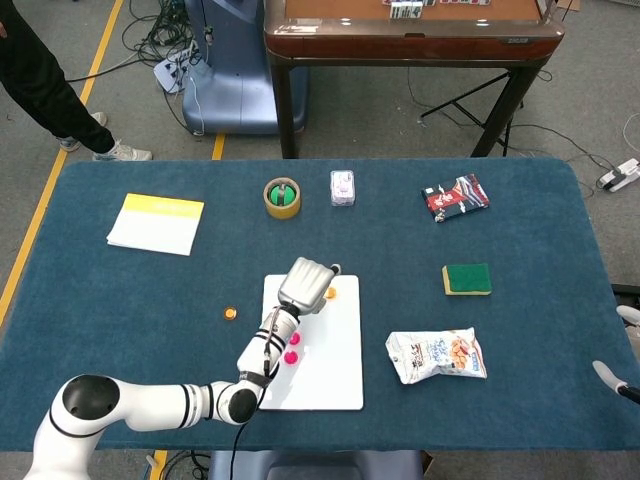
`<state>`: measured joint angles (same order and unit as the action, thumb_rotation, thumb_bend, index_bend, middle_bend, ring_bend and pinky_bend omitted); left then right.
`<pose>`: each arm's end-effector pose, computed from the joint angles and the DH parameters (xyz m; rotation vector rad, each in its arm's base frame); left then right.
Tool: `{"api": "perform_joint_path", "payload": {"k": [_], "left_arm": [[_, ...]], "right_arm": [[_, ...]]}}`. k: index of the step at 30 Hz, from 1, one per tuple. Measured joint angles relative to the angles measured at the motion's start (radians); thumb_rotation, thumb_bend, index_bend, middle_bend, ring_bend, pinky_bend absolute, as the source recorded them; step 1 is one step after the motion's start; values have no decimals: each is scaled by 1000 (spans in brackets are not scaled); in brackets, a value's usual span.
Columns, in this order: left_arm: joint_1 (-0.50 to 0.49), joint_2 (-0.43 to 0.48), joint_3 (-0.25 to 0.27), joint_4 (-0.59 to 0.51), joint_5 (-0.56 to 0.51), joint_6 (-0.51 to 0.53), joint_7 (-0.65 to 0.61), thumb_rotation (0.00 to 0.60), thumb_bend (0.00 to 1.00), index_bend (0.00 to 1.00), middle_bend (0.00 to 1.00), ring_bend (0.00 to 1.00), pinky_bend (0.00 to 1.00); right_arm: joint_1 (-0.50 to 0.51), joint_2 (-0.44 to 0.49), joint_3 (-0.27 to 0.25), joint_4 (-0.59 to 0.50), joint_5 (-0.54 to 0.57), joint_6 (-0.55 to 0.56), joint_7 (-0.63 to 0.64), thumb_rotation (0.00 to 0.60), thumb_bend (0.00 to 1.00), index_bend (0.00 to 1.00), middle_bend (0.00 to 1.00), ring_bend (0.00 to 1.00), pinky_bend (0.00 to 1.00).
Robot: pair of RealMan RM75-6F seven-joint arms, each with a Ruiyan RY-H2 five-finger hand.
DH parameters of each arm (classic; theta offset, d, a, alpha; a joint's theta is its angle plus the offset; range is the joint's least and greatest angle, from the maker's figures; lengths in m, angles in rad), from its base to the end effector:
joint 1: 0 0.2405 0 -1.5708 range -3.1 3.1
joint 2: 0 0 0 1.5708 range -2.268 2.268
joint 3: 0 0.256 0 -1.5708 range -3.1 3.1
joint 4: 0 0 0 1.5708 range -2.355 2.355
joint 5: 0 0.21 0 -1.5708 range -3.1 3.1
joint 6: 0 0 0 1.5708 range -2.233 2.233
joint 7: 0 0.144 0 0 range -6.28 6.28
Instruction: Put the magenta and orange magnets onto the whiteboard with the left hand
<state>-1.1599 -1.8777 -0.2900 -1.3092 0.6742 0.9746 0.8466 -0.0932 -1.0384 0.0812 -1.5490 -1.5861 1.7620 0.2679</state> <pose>-0.0005 0.3636 -0.1011 -2.0014 -0.7093 -0.8197 -0.3219 -0.1263 0.2244 1.1851 -0.8136 1.1126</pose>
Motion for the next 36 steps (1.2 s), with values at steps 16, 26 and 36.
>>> {"api": "perform_joint_path", "payload": {"k": [16,26,36], "left_arm": [[134,175,106,-262,5,109,-5,600,309,446,1000,1000,1000],[265,328,203,-408,78,165,-103,600,309,447,1000,1000,1000],[309,333,228,-357,111,156,-151,600,309,458,1000,1000,1000]], "right_arm": [[15,-4,-3,-17,-11,-26,-46,600,56,262,318,305,423],[37,-10,-5,-38,-13,-66,-108,600,56,262,318,305,423],[49,-11,-9,-49,-16,-83,-129,600,56,262,318,305,423]]}}
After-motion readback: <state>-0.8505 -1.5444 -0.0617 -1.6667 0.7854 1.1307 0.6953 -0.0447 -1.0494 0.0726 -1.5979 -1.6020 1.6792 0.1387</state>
